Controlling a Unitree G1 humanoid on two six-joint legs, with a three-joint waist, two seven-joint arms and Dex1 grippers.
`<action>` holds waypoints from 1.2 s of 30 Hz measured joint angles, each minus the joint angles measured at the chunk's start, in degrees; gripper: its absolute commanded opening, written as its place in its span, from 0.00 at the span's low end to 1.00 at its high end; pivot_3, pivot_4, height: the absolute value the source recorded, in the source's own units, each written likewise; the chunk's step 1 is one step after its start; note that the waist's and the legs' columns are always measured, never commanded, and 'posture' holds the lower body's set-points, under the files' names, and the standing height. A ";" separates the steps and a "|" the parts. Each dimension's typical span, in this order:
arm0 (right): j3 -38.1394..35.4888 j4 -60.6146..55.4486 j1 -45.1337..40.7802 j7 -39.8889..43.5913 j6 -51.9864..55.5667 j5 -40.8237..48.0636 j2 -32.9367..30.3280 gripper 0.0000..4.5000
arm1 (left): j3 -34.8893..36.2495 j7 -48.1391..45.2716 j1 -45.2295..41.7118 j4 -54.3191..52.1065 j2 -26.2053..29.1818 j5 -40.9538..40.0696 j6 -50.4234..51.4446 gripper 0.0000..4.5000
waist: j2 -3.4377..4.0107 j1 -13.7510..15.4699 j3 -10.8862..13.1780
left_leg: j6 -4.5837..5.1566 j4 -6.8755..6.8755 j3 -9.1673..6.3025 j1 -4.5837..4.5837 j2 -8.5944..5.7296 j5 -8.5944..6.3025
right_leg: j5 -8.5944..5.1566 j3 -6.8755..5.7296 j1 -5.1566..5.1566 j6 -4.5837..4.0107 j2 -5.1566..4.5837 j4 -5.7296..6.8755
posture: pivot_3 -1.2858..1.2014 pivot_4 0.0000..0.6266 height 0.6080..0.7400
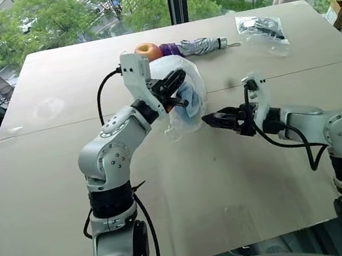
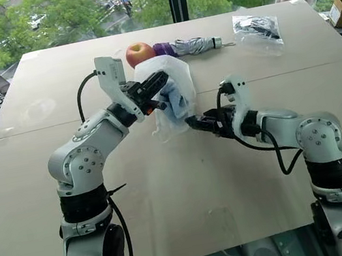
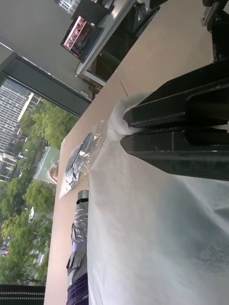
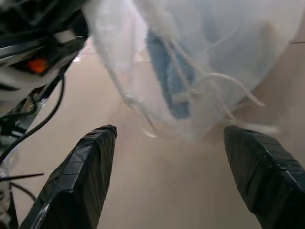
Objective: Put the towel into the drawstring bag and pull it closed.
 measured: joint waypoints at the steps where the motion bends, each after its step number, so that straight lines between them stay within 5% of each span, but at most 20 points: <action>1: 0.19 -0.25 0.24 2.43 -2.33 -2.44 -1.07 0.85 | 0.05 0.00 0.01 0.01 0.13 0.00 -0.01 0.00 | 0.00 0.07 0.00 | 0.00 0.00 0.00 -0.01 -0.01 0.00 | 0.00 -0.01 0.01 0.00 -0.01 -0.04 | 0.52 0.24 1.00; 5: 4.06 0.44 1.53 11.40 -13.05 -16.88 -8.04 0.85 | 0.24 0.03 0.01 0.01 0.49 -0.01 -0.02 0.00 | -0.01 0.10 0.00 | 0.01 0.00 0.02 -0.01 -0.03 -0.01 | 0.00 0.00 0.02 0.01 -0.03 -0.08 | 0.52 0.24 1.00; 10: 18.74 5.31 2.26 22.75 -30.58 -38.49 -11.71 0.85 | -0.08 0.06 0.06 0.01 0.43 0.00 -0.01 0.00 | -0.02 -0.22 0.01 | -0.01 0.00 0.03 0.08 0.00 0.00 | 0.00 0.03 0.01 0.01 0.08 -0.03 | 0.52 0.24 1.00; 19: 27.36 32.62 -6.98 24.14 -53.78 -62.08 0.24 0.85 | -0.43 -0.04 0.14 0.02 1.33 0.00 -0.01 0.00 | -0.08 -0.09 0.03 | -0.29 0.09 0.11 0.09 0.00 0.17 | 0.01 0.11 0.02 -0.01 0.03 0.01 | 0.52 0.24 1.00; 22: 24.55 41.41 -9.61 21.06 -57.95 -64.32 5.71 0.57 | -0.43 0.07 0.23 -0.02 1.94 0.00 -0.01 0.00 | -0.09 0.24 0.03 | -0.31 0.08 0.06 0.04 0.05 0.18 | 0.01 0.04 0.02 -0.01 -0.04 0.02 | 0.52 0.24 1.00; 28: 18.51 43.34 -9.82 20.19 -59.48 -63.87 6.78 0.01 | -0.37 0.65 1.47 -0.48 2.08 -0.03 0.00 0.00 | -0.08 0.14 0.04 | -0.31 0.04 0.08 0.02 0.05 0.18 | 0.02 0.06 0.01 0.00 -0.18 0.00 | 0.52 0.24 1.00; 36: 5.00 28.65 -12.91 19.79 -46.75 -56.14 3.38 0.01 | 0.52 1.69 1.55 -0.01 2.24 0.05 0.07 0.00 | -0.05 -0.06 0.05 | -0.29 0.05 0.08 0.18 0.05 0.17 | 0.01 0.06 0.00 -0.01 -0.15 0.38 | 0.52 0.24 1.00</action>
